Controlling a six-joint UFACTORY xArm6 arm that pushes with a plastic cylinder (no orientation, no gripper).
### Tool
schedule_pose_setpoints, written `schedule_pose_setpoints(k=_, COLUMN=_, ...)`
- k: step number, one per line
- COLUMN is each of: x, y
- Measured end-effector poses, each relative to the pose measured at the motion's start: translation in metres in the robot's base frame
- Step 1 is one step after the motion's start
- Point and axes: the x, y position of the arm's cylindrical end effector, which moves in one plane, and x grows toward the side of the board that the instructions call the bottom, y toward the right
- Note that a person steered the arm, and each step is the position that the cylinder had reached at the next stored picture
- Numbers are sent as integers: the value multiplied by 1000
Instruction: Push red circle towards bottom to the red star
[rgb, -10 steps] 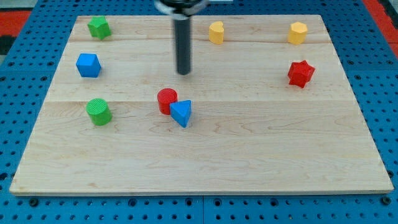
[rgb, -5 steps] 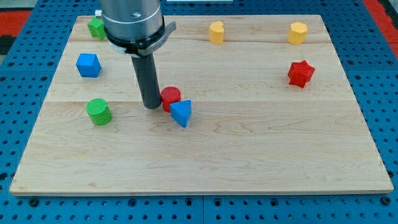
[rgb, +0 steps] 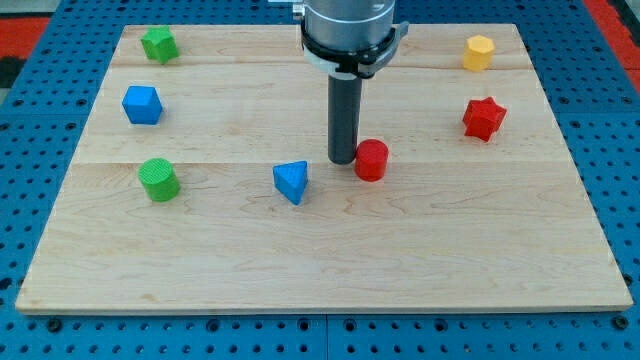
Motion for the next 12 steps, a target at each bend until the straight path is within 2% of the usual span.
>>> schedule_pose_setpoints(k=1, x=15, y=13)
schedule_pose_setpoints(k=4, x=-29, y=23)
schedule_pose_setpoints(k=6, x=4, y=87)
schedule_pose_setpoints(k=7, x=2, y=107)
schedule_pose_setpoints(k=8, x=-22, y=104)
schedule_pose_setpoints(k=12, x=4, y=155)
